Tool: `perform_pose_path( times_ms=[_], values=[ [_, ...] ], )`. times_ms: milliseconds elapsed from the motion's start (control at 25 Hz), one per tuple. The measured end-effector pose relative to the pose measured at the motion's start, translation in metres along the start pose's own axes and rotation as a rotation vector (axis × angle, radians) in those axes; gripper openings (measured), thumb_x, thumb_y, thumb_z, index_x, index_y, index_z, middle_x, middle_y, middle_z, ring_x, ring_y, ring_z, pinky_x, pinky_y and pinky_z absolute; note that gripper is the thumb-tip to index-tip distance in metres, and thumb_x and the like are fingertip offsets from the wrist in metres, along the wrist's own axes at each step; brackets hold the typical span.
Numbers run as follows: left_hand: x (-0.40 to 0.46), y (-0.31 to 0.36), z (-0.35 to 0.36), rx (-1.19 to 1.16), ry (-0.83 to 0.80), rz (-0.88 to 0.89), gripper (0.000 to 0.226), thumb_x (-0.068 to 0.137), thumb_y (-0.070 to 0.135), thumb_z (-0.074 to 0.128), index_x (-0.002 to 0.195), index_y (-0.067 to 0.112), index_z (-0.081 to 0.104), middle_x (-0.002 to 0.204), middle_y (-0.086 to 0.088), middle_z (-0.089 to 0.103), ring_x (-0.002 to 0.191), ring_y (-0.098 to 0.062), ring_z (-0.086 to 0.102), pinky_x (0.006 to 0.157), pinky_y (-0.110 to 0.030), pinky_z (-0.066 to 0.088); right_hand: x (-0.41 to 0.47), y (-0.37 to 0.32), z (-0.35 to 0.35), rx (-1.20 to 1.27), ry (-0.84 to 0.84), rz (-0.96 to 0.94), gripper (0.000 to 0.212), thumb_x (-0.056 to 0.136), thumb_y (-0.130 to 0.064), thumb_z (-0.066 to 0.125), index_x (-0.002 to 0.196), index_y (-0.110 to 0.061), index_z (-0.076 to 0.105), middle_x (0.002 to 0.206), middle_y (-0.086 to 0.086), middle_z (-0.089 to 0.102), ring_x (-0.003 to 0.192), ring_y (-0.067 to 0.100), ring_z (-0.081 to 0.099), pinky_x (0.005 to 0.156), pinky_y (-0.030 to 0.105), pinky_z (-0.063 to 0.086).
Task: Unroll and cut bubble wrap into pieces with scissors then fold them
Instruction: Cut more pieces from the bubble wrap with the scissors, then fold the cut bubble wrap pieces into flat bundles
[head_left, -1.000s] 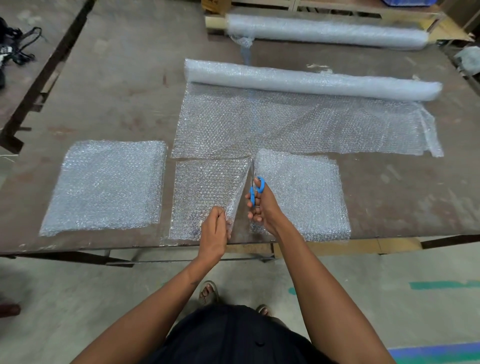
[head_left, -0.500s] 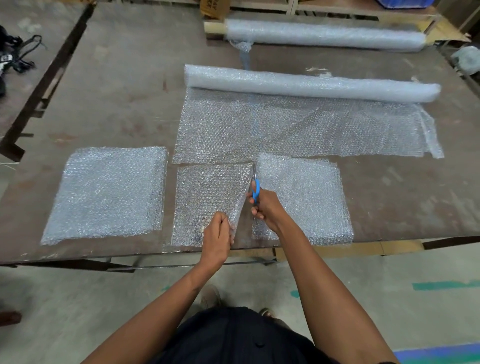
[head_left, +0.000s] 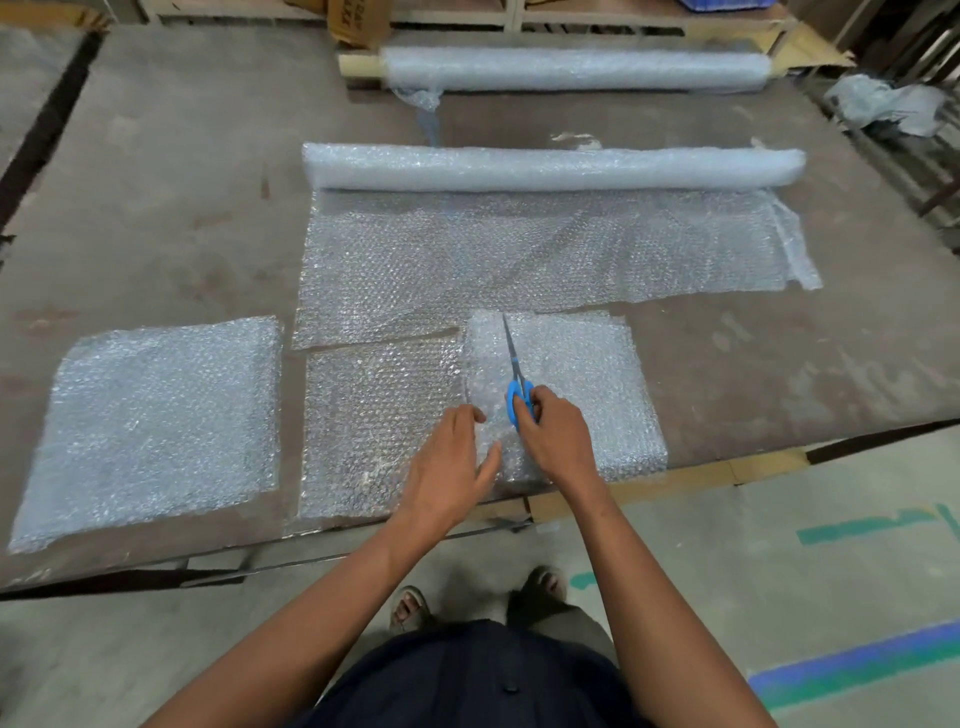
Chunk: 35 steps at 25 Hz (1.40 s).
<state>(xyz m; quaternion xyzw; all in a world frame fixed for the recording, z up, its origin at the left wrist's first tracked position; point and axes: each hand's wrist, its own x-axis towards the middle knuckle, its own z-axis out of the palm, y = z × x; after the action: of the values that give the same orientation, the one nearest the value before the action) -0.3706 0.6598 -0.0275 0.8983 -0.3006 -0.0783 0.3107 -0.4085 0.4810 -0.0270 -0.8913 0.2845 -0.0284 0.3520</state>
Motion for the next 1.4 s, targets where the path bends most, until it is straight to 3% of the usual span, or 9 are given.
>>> perform_pose_path(
  times_ms=[200, 360, 440, 520, 640, 800, 1040, 1240, 1400],
  values=[
    [0.078, 0.053, 0.042, -0.237, -0.008, -0.004, 0.037, 0.109, 0.024, 0.048, 0.144, 0.015, 0.052, 0.140, -0.003, 0.056, 0.125, -0.017, 0.056, 0.109, -0.039, 0.049, 0.020, 0.033, -0.041, 0.234, 0.016, 0.069, 0.029, 0.107, -0.049, 0.058, 0.097, -0.023, 0.068, 0.083, -0.009, 0.073, 0.075, 0.005, 0.070, 0.065, 0.027, 0.051],
    [0.118, 0.110, 0.076, -0.594, -0.038, -0.207, 0.031, 0.110, 0.022, 0.040, 0.127, 0.023, 0.066, 0.119, 0.006, 0.072, 0.107, -0.010, 0.069, 0.097, -0.038, 0.057, 0.042, 0.068, -0.080, 0.047, 0.149, 0.058, 0.028, 0.106, -0.048, 0.058, 0.090, -0.025, 0.063, 0.075, -0.006, 0.065, 0.069, 0.018, 0.063, 0.060, 0.038, 0.041],
    [0.135, 0.129, 0.094, -0.662, -0.064, -0.243, 0.025, 0.110, 0.024, 0.047, 0.122, 0.024, 0.069, 0.109, 0.007, 0.075, 0.097, -0.010, 0.073, 0.091, -0.038, 0.061, 0.057, 0.089, -0.098, -0.116, 0.148, 0.075, 0.029, 0.107, -0.044, 0.058, 0.095, -0.019, 0.066, 0.079, 0.005, 0.069, 0.078, 0.032, 0.066, 0.063, 0.037, 0.038],
    [0.151, 0.144, 0.117, -0.587, -0.107, -0.189, 0.023, 0.106, 0.021, 0.061, 0.126, 0.019, 0.070, 0.108, 0.004, 0.076, 0.094, -0.010, 0.074, 0.092, -0.039, 0.061, 0.074, 0.112, -0.116, -0.310, 0.123, 0.132, 0.034, 0.107, -0.042, 0.057, 0.114, -0.012, 0.071, 0.099, 0.017, 0.075, 0.097, 0.042, 0.069, 0.074, 0.042, 0.048],
    [0.169, 0.168, 0.143, -0.550, -0.191, -0.168, 0.030, 0.100, 0.017, 0.072, 0.130, 0.014, 0.070, 0.113, -0.002, 0.077, 0.097, -0.012, 0.075, 0.096, -0.040, 0.060, 0.088, 0.138, -0.140, -0.353, 0.083, 0.198, 0.031, 0.106, -0.027, 0.059, 0.124, -0.006, 0.071, 0.118, 0.023, 0.071, 0.112, 0.044, 0.066, 0.088, 0.044, 0.050],
    [0.178, 0.198, 0.161, -0.451, -0.253, -0.053, 0.035, 0.101, 0.015, 0.069, 0.136, 0.012, 0.069, 0.122, -0.004, 0.077, 0.105, -0.014, 0.074, 0.097, -0.031, 0.058, 0.102, 0.172, -0.165, -0.289, 0.111, 0.273, 0.027, 0.103, -0.018, 0.064, 0.121, 0.000, 0.071, 0.120, 0.026, 0.070, 0.116, 0.046, 0.064, 0.092, 0.046, 0.049],
    [0.174, 0.193, 0.166, -0.367, -0.222, -0.025, 0.042, 0.101, 0.018, 0.068, 0.143, 0.012, 0.063, 0.130, -0.004, 0.071, 0.110, -0.014, 0.070, 0.100, -0.033, 0.056, 0.091, 0.181, -0.163, -0.211, 0.230, 0.276, 0.032, 0.103, -0.027, 0.068, 0.123, -0.003, 0.065, 0.124, 0.018, 0.060, 0.109, 0.040, 0.063, 0.090, 0.047, 0.049],
    [0.166, 0.185, 0.157, -0.294, -0.127, -0.006, 0.034, 0.104, 0.023, 0.064, 0.137, 0.016, 0.065, 0.121, 0.001, 0.063, 0.093, -0.001, 0.060, 0.085, -0.023, 0.048, 0.097, 0.187, -0.163, 0.089, 0.209, 0.325, 0.041, 0.093, -0.025, 0.082, 0.121, -0.003, 0.063, 0.122, 0.017, 0.060, 0.117, 0.034, 0.054, 0.097, 0.040, 0.042],
    [0.146, 0.157, 0.135, -0.179, 0.170, -0.182, 0.035, 0.104, 0.031, 0.062, 0.135, 0.017, 0.061, 0.123, -0.001, 0.057, 0.110, -0.016, 0.058, 0.094, -0.035, 0.051, 0.095, 0.169, -0.166, 0.172, 0.287, 0.237, 0.028, 0.097, -0.019, 0.074, 0.118, -0.007, 0.060, 0.123, 0.013, 0.054, 0.103, 0.024, 0.052, 0.086, 0.032, 0.039]
  ],
)
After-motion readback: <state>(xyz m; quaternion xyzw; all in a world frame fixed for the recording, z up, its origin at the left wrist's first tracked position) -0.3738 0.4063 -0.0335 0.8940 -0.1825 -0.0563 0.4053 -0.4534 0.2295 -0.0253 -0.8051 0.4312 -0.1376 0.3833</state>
